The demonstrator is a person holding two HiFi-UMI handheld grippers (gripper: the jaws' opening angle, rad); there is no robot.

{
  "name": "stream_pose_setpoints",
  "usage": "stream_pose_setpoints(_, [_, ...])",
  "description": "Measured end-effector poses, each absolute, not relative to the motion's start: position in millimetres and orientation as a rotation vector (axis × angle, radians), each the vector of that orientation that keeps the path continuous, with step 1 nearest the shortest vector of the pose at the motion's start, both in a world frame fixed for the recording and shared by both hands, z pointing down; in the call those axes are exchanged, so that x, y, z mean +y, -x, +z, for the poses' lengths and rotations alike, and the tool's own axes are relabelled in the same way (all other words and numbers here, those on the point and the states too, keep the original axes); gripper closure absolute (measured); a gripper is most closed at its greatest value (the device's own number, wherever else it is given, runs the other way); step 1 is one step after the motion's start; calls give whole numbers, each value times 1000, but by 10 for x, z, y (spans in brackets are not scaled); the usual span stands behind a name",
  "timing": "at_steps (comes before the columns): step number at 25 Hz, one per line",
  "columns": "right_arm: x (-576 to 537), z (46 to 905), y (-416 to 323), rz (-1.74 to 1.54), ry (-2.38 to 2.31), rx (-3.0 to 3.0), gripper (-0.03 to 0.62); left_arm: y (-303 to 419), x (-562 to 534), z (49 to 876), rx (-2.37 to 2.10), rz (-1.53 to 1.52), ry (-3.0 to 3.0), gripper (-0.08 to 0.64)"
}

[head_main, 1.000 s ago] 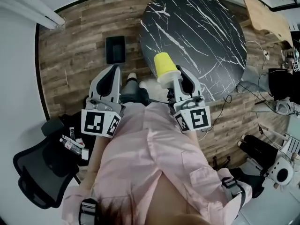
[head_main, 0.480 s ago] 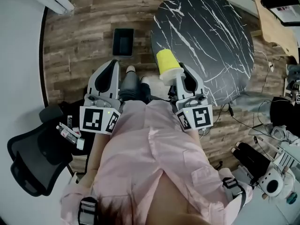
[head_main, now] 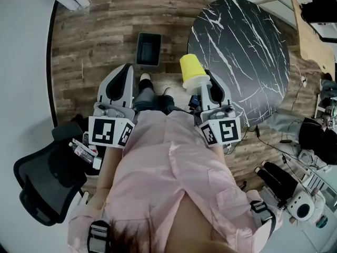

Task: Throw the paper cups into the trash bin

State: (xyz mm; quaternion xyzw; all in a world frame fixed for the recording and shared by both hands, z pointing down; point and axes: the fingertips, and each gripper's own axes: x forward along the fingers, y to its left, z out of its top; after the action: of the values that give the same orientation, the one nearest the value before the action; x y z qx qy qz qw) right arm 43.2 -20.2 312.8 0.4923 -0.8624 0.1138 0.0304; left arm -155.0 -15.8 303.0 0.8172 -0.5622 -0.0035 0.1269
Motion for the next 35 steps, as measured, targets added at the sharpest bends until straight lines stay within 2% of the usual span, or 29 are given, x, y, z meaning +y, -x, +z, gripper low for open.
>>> stream_pose_setpoints(7, [-490,3092,73,347,-1555,-2649,537,2138,-505,3004,-1635,-2,-2396,545])
stream_pose_setpoints(18, [-633,3152,447,361,-1517,-2653,537,2401,-490,3091,-1618,-8,-2362,545])
stream_pose_setpoints(35, [-825,3182,40,353,-1456,-2669,537,1965,-694,3008,-1658,-36,-2355,545])
